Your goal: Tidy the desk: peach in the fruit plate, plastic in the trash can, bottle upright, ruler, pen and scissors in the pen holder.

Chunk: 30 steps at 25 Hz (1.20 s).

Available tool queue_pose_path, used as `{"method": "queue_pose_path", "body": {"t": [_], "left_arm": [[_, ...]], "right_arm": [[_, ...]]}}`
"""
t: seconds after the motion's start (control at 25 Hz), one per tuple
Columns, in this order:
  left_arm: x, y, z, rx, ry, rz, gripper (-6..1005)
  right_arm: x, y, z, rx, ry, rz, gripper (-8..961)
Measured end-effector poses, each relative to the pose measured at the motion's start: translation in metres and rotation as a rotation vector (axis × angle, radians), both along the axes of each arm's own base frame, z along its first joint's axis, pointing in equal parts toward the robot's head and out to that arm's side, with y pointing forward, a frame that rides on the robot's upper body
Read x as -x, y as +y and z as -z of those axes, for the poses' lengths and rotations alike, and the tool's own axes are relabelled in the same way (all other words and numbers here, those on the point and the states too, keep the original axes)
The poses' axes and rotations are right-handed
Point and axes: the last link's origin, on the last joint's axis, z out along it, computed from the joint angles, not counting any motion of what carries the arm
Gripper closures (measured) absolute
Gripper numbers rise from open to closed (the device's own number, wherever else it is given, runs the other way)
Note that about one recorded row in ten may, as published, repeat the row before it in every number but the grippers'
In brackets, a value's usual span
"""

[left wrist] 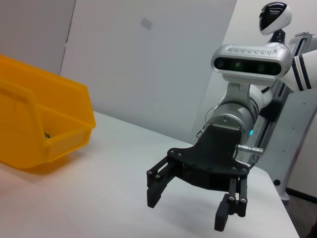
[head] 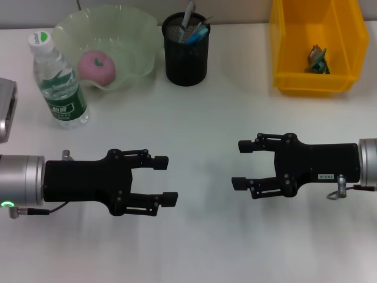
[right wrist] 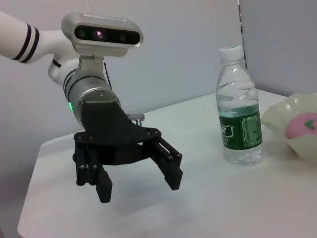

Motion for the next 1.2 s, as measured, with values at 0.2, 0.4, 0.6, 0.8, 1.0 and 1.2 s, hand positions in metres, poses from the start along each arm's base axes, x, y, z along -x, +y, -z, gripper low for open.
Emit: {"method": "queue_pose_path", "body": {"t": [0.2,0.4,0.6,0.8,1.0,1.2], "left_arm": [[-0.0003,-0.0005,0.0006,0.003,0.0,0.001,194],[0.0006,-0.0017,0.001,0.005,0.001,-0.001,194],[0.0008,-0.0021,0.0012,0.006,0.0,-0.002,194],[0.0008,-0.0021,0.0012,0.006,0.001,-0.002,194],[0.0014,-0.0024,0.001,0.005,0.001,-0.003,194],[0.0015,-0.0025,0.001,0.005,0.001,-0.004,194]], "right_arm": [[-0.0013,-0.0017,0.0005,0.0,0.001,0.005,124],[-0.0012,-0.0034,0.0008,0.007,0.006,0.003,124],[-0.002,-0.0043,0.001,0.009,0.006,0.007,124],[-0.003,-0.0041,-0.0001,0.009,0.003,0.008,124],[-0.0029,-0.0039,-0.0005,0.009,0.003,0.008,124],[-0.0029,-0.0036,-0.001,0.008,0.002,0.008,124]]}}
